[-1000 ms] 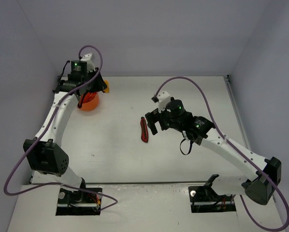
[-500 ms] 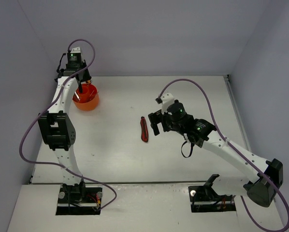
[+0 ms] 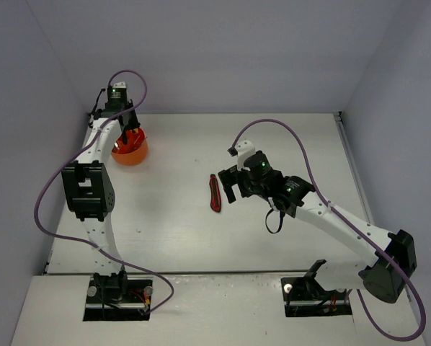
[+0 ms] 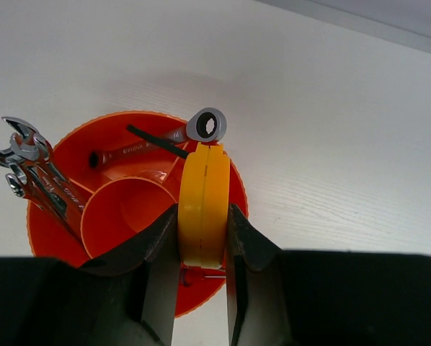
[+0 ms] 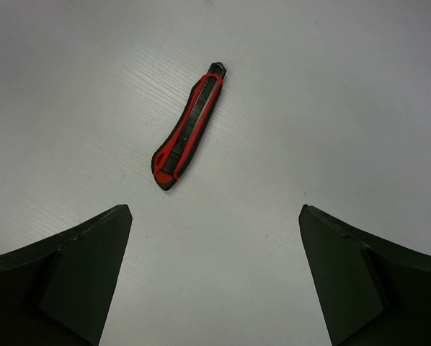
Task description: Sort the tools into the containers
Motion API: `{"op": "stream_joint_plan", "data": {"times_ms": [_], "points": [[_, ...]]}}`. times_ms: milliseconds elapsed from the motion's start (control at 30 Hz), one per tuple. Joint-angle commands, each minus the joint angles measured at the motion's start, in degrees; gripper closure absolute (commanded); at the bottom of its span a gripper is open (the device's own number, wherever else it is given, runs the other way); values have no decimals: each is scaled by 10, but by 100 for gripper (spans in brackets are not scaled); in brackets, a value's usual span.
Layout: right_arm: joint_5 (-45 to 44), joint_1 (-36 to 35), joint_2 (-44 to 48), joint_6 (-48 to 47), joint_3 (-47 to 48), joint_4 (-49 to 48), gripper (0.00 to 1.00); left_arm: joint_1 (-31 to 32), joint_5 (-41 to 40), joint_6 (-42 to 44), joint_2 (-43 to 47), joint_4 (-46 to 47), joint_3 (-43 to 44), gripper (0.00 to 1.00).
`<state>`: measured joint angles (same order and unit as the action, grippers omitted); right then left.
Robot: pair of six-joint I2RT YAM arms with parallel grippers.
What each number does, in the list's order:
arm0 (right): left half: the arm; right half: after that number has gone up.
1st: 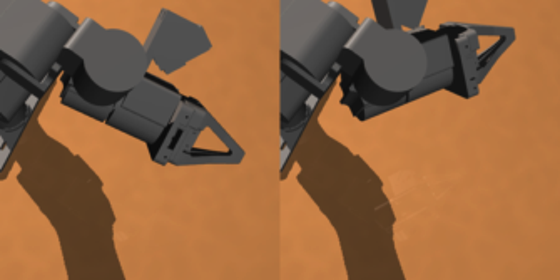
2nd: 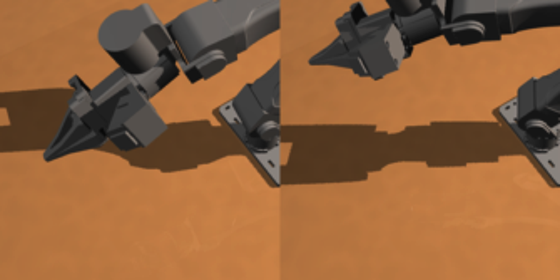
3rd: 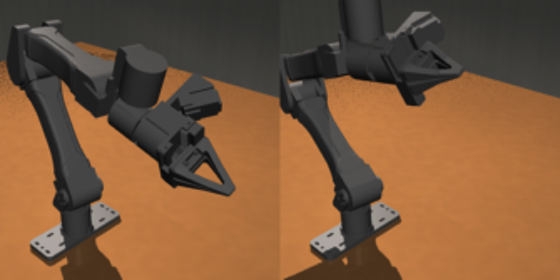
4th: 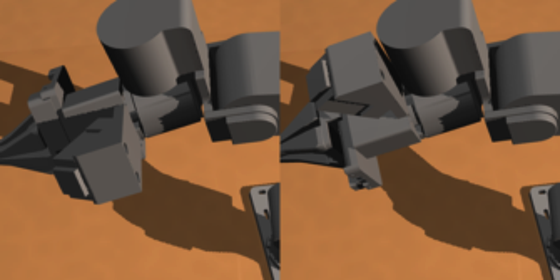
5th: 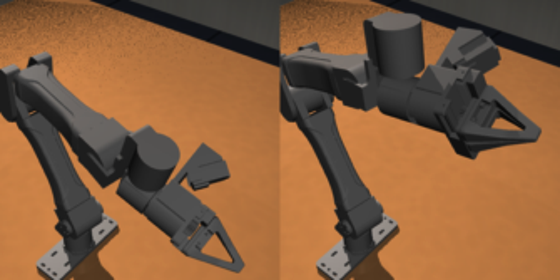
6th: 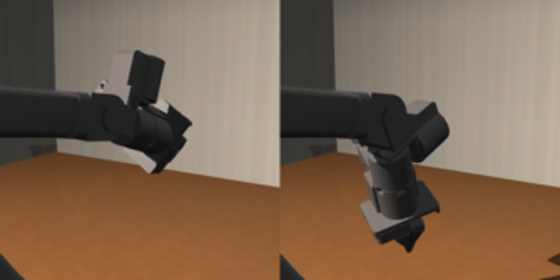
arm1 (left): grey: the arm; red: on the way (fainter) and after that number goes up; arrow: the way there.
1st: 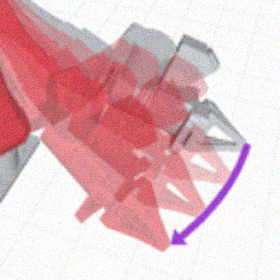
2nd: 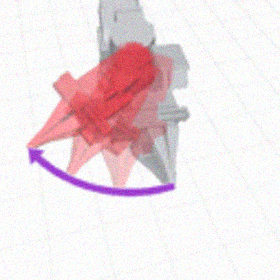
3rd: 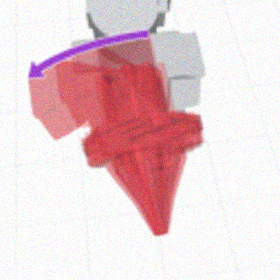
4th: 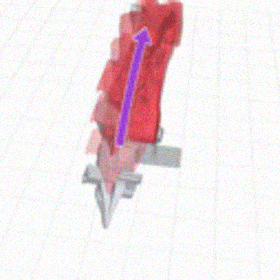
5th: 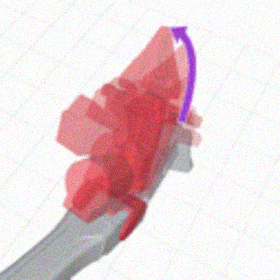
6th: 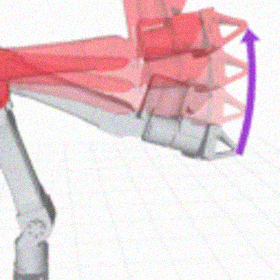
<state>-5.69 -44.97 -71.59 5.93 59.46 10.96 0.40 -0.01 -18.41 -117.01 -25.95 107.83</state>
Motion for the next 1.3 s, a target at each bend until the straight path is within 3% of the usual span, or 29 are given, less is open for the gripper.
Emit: {"op": "stream_joint_plan", "data": {"times_ms": [0, 67, 400, 867, 1033, 1267], "points": [[-1, 5, -7, -5, 10, -23, 0, 3, 0, 13, 19, 56, 0, 98], [0, 5, -7, -6, 10, -24, 0, 3, -3, 16, 17, 57, -4, 97], [6, 8, -12, -5, 6, -24, 0, 7, -6, 27, 28, 69, -37, 75], [20, 8, -10, 2, 5, -23, 0, 9, -9, 30, 63, 65, -62, 64], [-5, 8, -26, 29, 8, -23, 0, 11, 0, 20, 112, 65, -57, 59], [-3, 7, -112, 110, 48, -5, 7, 25, 17, 17, 219, 40, -74, 40]]}}
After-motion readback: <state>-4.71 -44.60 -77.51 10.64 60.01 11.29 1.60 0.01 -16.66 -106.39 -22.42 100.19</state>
